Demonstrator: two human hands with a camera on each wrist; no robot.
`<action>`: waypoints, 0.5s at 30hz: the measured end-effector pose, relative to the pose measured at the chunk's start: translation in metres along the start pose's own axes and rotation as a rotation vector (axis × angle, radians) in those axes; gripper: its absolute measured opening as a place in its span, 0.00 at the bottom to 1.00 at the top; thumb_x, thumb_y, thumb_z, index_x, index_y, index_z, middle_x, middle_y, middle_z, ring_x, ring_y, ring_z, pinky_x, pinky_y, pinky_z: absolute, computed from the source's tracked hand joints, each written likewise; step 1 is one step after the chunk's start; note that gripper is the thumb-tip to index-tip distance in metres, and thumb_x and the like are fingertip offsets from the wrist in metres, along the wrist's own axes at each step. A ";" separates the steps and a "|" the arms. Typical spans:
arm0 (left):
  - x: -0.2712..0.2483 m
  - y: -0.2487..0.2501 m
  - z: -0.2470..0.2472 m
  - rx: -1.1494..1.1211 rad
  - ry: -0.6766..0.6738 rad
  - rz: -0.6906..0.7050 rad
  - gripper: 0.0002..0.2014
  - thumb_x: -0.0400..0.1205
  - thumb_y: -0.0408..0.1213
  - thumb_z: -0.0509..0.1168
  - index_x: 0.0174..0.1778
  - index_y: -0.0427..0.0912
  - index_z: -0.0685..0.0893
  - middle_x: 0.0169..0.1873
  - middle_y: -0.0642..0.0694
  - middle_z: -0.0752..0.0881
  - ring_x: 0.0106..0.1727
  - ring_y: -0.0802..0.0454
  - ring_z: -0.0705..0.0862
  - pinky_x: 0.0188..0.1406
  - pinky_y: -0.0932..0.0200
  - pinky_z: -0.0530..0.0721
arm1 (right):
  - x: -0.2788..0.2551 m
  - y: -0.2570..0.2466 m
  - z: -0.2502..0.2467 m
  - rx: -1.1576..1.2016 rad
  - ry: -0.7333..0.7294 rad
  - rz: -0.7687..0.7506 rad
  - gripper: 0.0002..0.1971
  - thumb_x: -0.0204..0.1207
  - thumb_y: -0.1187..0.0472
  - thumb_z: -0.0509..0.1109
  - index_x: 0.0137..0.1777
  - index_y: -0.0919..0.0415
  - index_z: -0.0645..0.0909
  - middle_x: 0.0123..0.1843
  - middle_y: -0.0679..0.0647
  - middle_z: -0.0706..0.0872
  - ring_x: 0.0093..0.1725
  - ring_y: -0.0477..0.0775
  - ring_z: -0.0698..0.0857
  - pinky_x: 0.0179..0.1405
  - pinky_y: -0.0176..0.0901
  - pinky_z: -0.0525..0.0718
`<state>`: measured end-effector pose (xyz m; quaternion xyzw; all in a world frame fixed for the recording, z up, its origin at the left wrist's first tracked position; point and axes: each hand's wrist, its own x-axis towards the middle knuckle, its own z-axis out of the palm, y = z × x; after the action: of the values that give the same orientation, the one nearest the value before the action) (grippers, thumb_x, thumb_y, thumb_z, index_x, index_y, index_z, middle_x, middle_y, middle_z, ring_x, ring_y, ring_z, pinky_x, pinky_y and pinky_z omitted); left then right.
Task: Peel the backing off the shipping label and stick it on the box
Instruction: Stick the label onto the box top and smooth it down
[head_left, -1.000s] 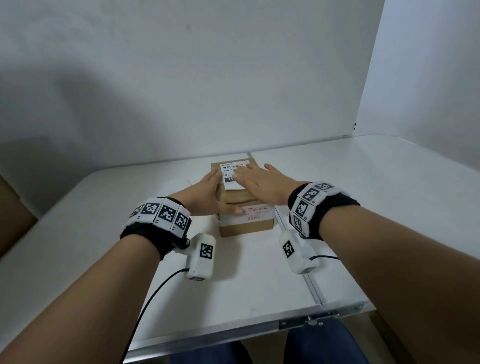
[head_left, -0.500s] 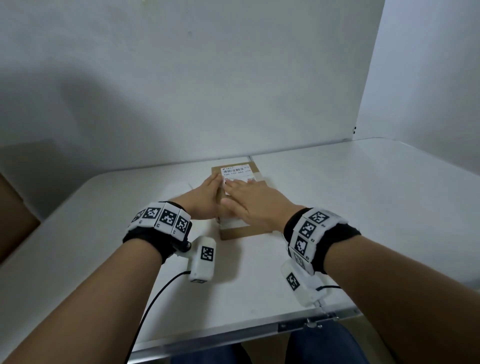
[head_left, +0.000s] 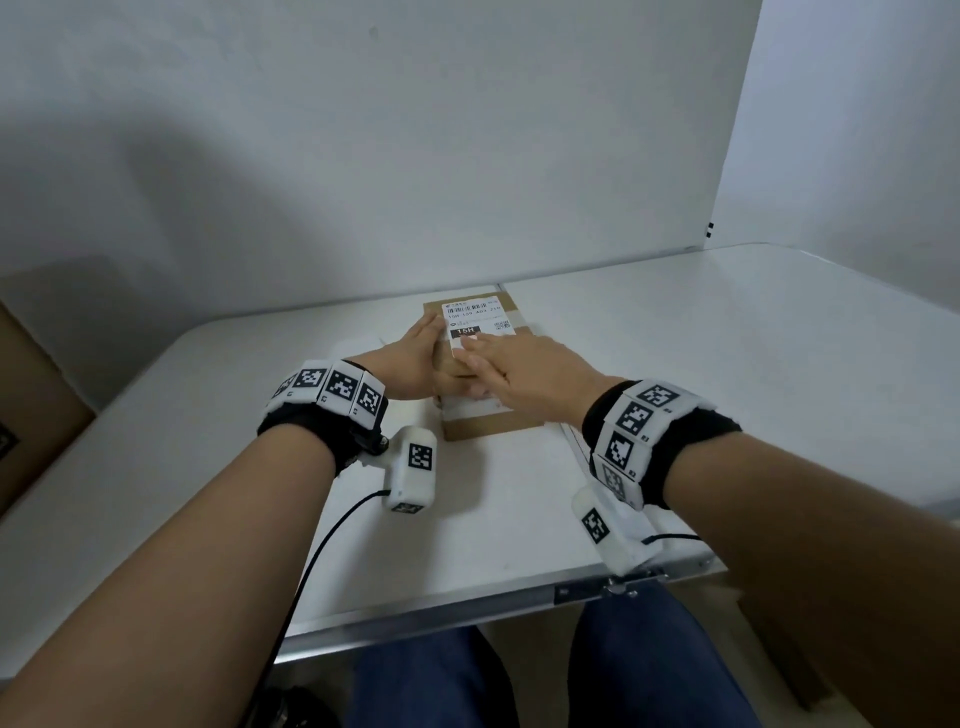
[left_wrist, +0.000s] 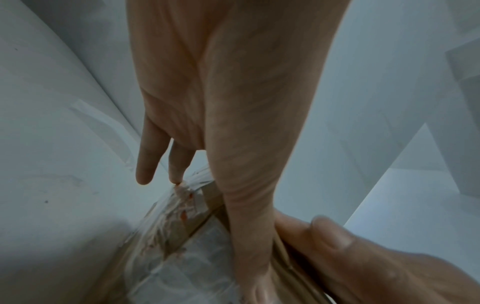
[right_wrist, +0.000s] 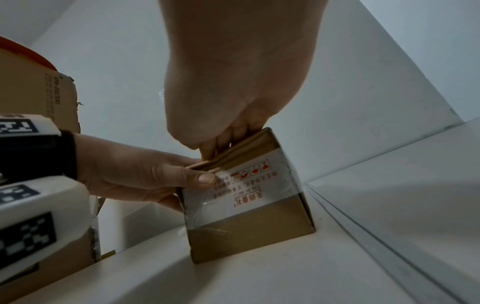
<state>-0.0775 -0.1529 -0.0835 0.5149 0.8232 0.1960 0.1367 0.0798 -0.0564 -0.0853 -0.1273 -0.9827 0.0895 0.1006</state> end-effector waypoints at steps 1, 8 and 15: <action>0.002 0.000 -0.001 0.004 0.012 0.007 0.58 0.56 0.68 0.72 0.82 0.49 0.61 0.78 0.49 0.66 0.81 0.50 0.64 0.83 0.47 0.62 | 0.001 0.000 0.000 -0.009 0.019 0.006 0.26 0.87 0.46 0.45 0.80 0.50 0.70 0.79 0.50 0.76 0.77 0.54 0.74 0.72 0.48 0.72; 0.005 -0.005 0.000 -0.010 0.002 0.036 0.59 0.56 0.69 0.75 0.82 0.52 0.60 0.77 0.51 0.66 0.80 0.51 0.64 0.83 0.46 0.62 | -0.011 0.002 -0.004 -0.075 0.098 0.035 0.22 0.86 0.48 0.48 0.74 0.45 0.76 0.72 0.51 0.82 0.67 0.59 0.81 0.61 0.53 0.82; 0.013 -0.013 0.002 -0.011 -0.004 0.026 0.63 0.52 0.75 0.73 0.83 0.57 0.57 0.79 0.55 0.63 0.82 0.53 0.61 0.83 0.44 0.62 | -0.016 0.007 -0.006 -0.161 0.242 0.122 0.25 0.86 0.48 0.48 0.53 0.55 0.88 0.42 0.56 0.88 0.40 0.57 0.80 0.37 0.43 0.74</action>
<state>-0.0927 -0.1459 -0.0916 0.5252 0.8151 0.2014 0.1387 0.0973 -0.0535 -0.0839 -0.2043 -0.9578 0.0005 0.2020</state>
